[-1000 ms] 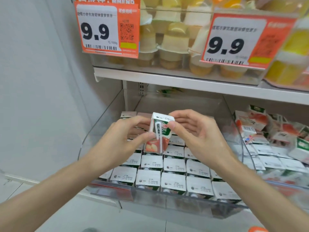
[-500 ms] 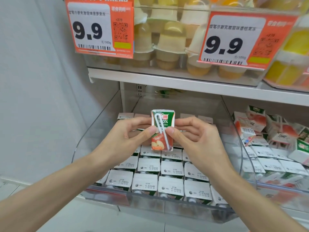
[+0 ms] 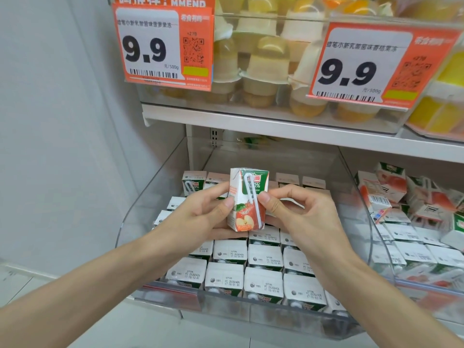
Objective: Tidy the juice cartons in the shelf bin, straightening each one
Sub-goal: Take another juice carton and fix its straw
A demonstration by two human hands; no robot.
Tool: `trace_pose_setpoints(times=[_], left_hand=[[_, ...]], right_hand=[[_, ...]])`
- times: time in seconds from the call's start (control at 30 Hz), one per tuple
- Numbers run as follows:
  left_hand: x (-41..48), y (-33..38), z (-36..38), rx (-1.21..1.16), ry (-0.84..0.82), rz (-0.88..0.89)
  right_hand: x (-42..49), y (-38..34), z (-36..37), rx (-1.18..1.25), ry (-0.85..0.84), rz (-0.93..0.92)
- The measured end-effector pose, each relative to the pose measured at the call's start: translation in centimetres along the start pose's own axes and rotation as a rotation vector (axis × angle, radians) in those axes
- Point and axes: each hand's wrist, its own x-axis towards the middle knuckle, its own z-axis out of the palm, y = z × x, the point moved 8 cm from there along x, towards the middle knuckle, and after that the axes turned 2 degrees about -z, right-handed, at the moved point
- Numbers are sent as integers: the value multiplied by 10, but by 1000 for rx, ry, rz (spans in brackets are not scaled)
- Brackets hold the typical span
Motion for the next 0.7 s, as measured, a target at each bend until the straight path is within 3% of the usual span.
trace_pose_setpoints(times=[0.23,0.53,0.7], left_hand=[[-4,-1,-2,-33,-63,-58],[-2,3,-9,-65,74,-31],[-3,1,-11,-175,93,-89]], right_hand=[[0,4,4,67,-51,51],[-3,-6,17,-181,-160,-19],[-3,-7,19,-104,-179,-26]])
